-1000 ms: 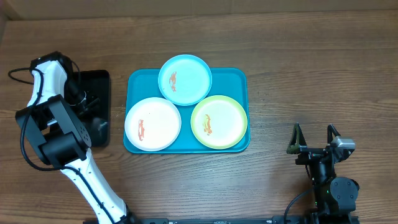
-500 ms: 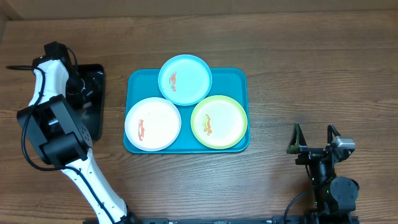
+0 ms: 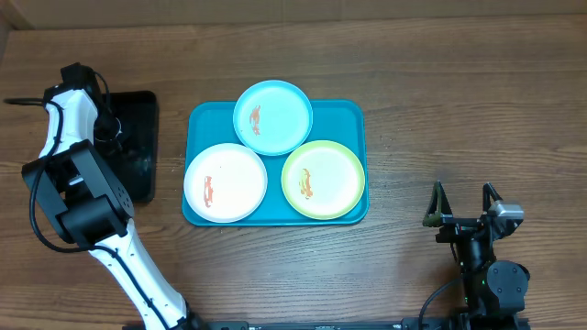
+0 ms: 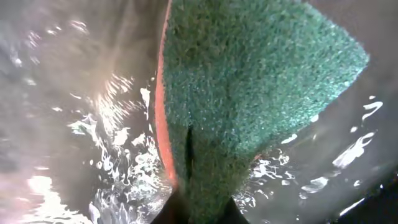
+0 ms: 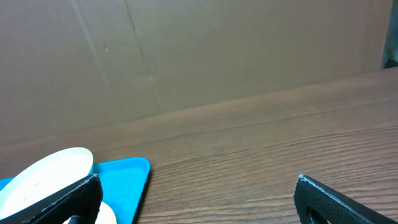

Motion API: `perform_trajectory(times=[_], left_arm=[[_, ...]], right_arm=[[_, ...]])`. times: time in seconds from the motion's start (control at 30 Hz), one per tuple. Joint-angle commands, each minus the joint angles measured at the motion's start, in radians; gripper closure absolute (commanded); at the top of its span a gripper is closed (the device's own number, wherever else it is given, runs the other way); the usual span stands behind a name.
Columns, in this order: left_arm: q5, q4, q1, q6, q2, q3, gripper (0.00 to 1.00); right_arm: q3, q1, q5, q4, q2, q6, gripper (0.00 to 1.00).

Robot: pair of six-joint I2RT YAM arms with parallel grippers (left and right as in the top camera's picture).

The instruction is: Clean dirty plates on tray and stack at the side

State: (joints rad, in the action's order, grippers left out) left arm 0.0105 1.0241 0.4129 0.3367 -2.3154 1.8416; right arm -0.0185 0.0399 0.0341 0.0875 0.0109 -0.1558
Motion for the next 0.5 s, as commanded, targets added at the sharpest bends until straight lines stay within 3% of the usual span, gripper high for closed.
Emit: perform_trajectory(times=[0.0, 0.03, 0.13, 0.17, 0.27, 0.47], left_arm=[[-0.049, 0.011, -0.006, 0.0, -0.02, -0.007, 0.96], [-0.055, 0.012, -0.007, 0.0, -0.02, -0.007, 0.88], [-0.056, 0.012, -0.008, 0.0, -0.02, -0.007, 0.16], [-0.055, 0.009, -0.008, 0.0, -0.02, -0.007, 0.06], [-0.047, -0.013, -0.006, 0.0, -0.02, -0.007, 0.0], [0.064, -0.082, -0.006, 0.0, -0.02, -0.007, 0.0]], right_arm=[[0.01, -0.002, 0.009, -0.007, -0.008, 0.007, 0.0], [0.01, -0.002, 0.009, -0.007, -0.008, 0.007, 0.0], [0.01, -0.002, 0.009, -0.007, -0.008, 0.007, 0.0], [0.01, -0.002, 0.009, -0.007, -0.008, 0.007, 0.0], [0.01, -0.002, 0.009, -0.007, -0.008, 0.007, 0.0], [0.01, -0.002, 0.009, -0.007, -0.008, 0.007, 0.0]])
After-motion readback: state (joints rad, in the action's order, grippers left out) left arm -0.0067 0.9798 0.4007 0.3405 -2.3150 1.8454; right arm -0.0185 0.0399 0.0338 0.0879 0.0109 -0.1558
